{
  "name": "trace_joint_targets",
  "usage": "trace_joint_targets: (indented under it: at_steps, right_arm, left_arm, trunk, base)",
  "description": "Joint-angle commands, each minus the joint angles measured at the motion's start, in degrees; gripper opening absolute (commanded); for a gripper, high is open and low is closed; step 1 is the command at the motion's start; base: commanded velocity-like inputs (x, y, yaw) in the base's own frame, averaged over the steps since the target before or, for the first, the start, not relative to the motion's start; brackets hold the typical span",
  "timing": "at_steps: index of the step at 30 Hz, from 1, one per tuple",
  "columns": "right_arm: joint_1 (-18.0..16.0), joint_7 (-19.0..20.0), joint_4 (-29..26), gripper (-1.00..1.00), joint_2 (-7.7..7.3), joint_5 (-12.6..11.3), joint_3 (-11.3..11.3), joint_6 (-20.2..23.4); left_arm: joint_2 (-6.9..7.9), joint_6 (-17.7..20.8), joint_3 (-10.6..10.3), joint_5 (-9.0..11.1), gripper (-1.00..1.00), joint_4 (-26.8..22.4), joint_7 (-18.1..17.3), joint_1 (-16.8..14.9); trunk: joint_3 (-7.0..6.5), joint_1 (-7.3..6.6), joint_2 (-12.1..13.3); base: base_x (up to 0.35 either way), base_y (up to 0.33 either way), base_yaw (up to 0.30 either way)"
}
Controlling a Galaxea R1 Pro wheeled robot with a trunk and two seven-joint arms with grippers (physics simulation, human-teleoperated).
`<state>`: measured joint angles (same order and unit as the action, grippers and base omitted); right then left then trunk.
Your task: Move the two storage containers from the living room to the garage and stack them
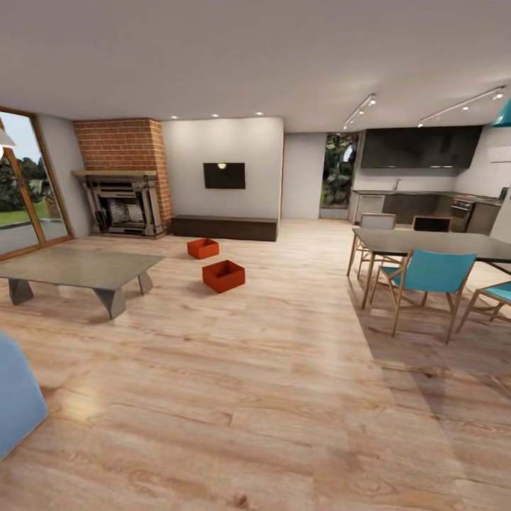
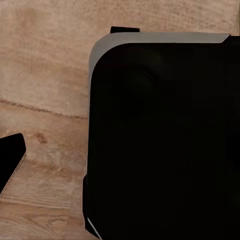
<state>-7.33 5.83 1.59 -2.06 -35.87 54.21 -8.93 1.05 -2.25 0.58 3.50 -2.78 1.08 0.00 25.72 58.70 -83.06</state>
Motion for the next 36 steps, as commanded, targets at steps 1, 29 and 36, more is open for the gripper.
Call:
trace_joint_targets:
  at_steps: [1,29,36]
  right_arm:
    - [-0.05,0.41,0.17,1.00,0.05,-0.61,0.37,-0.29]
    - [-0.05,0.41,0.17,1.00,0.05,-0.78,0.37,-0.29]
    - [-0.05,0.41,0.17,1.00,0.07,-0.78,0.37,-0.30]
  left_arm:
    - [0.00,-0.12,0.02,0.37,1.00,-0.03,0.06,0.00]
    - [0.01,-0.12,0.03,0.37,1.00,-0.03,0.06,0.00]
    - [0.01,-0.12,0.03,0.42,1.00,-0.03,0.06,0.00]
  trunk:
    - [0.05,0.03,-0.02]
    - [0.05,0.03,-0.02]
    - [0.05,0.03,-0.02]
  base:
    - [0.324,0.000,-0.008]
    - [0.324,0.000,-0.126]
    - [0.324,0.000,0.000]
